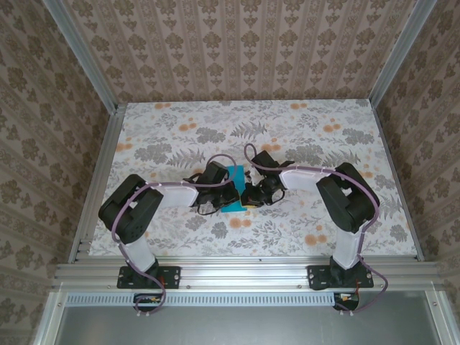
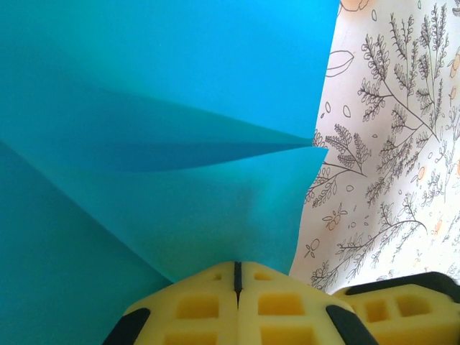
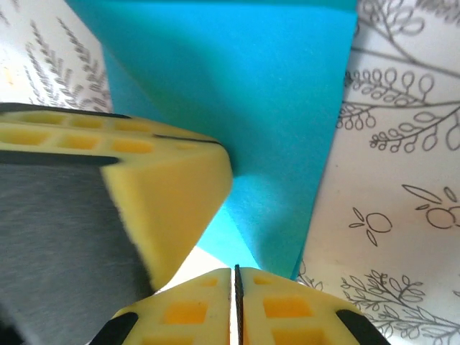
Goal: Fold a paper plane with a square sheet of paper (pick it up from the middle)
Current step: Fold the triangle a second time at the center of the table.
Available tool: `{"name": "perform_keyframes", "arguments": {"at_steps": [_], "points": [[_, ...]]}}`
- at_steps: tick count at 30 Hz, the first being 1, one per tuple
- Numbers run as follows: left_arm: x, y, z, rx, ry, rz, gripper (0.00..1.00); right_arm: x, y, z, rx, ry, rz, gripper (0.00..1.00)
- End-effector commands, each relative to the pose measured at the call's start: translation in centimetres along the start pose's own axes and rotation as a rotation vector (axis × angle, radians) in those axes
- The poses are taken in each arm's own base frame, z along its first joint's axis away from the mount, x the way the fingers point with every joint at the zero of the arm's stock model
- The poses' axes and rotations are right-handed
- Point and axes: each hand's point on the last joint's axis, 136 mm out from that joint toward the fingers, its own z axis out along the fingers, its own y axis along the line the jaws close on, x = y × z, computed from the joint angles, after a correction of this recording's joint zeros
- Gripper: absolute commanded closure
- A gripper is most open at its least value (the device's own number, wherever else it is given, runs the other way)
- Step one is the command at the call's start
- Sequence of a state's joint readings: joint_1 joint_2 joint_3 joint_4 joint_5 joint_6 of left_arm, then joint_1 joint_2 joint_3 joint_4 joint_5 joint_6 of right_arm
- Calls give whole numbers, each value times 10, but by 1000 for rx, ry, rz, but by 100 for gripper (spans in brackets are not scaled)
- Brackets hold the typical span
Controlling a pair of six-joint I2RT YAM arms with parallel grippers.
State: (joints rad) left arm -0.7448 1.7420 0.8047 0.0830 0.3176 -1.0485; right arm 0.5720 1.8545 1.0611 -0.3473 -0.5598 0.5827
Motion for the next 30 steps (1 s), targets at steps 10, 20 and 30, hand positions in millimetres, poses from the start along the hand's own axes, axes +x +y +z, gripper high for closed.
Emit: {"name": "perform_keyframes", "arguments": {"at_steps": [10, 20, 30], "points": [[8, 26, 7, -101, 31, -49, 94, -1, -15, 10, 44, 28, 26, 88], [-13, 30, -5, -108, -50, -54, 93, 28, -64, 23, 217, 122, 86, 89], [-46, 51, -15, -147, -127, -90, 93, 40, -87, 24, 311, 161, 89, 89]]}}
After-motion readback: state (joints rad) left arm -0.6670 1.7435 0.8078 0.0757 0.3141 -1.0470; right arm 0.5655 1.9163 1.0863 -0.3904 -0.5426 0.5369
